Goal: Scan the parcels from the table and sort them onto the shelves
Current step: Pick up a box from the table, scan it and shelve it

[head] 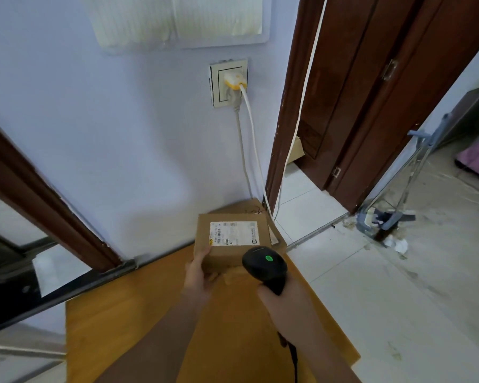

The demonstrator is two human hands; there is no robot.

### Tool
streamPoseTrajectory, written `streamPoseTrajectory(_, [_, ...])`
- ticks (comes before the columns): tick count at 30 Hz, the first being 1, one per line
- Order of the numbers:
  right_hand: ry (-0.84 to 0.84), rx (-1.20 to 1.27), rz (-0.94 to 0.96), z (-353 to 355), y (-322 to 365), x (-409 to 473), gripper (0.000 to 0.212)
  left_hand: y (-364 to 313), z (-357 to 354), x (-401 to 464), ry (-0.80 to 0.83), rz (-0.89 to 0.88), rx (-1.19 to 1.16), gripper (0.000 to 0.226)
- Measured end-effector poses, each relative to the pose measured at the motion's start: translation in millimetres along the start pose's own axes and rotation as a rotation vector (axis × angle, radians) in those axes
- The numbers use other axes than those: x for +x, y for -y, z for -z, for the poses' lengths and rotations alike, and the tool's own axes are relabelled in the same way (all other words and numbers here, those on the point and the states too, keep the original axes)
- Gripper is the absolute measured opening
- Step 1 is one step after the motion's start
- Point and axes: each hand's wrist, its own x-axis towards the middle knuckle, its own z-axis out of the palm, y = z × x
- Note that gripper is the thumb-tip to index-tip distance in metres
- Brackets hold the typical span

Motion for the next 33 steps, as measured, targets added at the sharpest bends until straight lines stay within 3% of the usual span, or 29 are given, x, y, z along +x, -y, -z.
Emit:
streamPoseTrajectory(2, [0.002,0.005,0.01,-1,1,0,0.017,-8,3,2,-0.007,-0.023,0.028,0.075])
streamPoseTrajectory(8, [0.021,0.001,-0.001,-5,5,-4,0.014,-36,-7,-4,0.124,-0.133,0.219,0.104])
streamPoseTrajectory(17, [0.03,0.02,0.024,-15,6,-9,0.013,-50,-29,-29,0.305,-0.195,0.332,0.098])
streamPoseTrajectory(21, [0.03,0.029,0.038,-16,6,-13,0.012,-51,-26,-33,0.318,-0.208,0.329,0.099])
streamPoseTrajectory(25, [0.035,0.033,0.06,-16,10,-20,0.012,-52,-22,-38,0.297,-0.218,0.321,0.084])
streamPoseTrajectory(33, [0.054,0.042,0.063,-25,19,-46,0.013,-56,0,-52,0.215,-0.228,0.297,0.106])
